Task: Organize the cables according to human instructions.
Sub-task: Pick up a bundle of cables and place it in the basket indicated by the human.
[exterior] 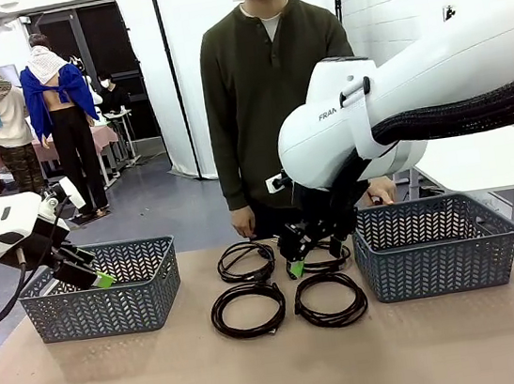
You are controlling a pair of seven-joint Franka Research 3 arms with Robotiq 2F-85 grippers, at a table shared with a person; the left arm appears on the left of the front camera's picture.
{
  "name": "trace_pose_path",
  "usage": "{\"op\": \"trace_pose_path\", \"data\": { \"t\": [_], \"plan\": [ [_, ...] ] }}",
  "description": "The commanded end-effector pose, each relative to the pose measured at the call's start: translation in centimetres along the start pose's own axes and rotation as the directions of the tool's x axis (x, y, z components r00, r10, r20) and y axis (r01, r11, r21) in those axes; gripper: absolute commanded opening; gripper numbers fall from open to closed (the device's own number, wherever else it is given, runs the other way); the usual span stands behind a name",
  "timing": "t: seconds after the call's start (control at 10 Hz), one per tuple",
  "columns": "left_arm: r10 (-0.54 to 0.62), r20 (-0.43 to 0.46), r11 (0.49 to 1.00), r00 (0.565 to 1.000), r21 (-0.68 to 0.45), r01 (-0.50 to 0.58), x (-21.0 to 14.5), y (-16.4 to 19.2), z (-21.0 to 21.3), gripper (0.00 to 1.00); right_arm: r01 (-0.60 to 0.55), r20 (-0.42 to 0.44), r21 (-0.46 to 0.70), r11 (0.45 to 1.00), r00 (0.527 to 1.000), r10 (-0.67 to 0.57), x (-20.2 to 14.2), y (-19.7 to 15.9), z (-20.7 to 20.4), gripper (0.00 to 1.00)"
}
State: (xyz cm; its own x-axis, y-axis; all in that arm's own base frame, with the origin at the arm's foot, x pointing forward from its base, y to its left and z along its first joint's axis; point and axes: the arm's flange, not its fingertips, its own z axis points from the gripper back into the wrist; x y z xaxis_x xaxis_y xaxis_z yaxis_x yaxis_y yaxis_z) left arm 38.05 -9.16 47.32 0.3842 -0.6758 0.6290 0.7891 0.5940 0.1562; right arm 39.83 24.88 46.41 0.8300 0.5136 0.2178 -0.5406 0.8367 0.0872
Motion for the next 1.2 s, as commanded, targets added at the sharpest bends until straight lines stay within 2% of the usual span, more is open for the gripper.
{"op": "trace_pose_path", "data": {
  "t": [0.0, 0.4, 0.6, 0.8, 1.1],
  "plan": [
    [0.012, 0.006, 1.000, 1.000, -0.004, -0.012, -0.1, 0.2, -0.2, 1.00, -0.006, 0.014, 0.008, 1.000, 1.000, 0.006, -0.4, 0.1, 0.7, 1.00],
    [0.012, 0.006, 1.000, 1.000, -0.004, -0.012, -0.1, 0.2, -0.2, 1.00, -0.002, 0.014, -0.002, 1.000, 1.000, 0.003, 0.0, 0.1, 0.7, 1.00],
    [0.012, 0.006, 1.000, 1.000, -0.004, -0.012, -0.1, 0.2, -0.2, 1.00, 0.193, -0.007, 0.015, 0.981, 0.981, -0.193, 2.1, 0.0, -0.9, 1.00],
    [0.012, 0.006, 1.000, 1.000, -0.004, -0.012, -0.1, 0.2, -0.2, 1.00, 0.295, -0.026, -0.040, 0.955, 0.955, -0.296, 3.2, -0.4, -1.9, 1.00],
    [0.012, 0.006, 1.000, 1.000, -0.004, -0.012, -0.1, 0.2, -0.2, 1.00, 0.421, 0.014, -0.096, 0.902, 0.907, -0.421, 4.5, -0.9, -4.1, 1.00]
  ]
}}
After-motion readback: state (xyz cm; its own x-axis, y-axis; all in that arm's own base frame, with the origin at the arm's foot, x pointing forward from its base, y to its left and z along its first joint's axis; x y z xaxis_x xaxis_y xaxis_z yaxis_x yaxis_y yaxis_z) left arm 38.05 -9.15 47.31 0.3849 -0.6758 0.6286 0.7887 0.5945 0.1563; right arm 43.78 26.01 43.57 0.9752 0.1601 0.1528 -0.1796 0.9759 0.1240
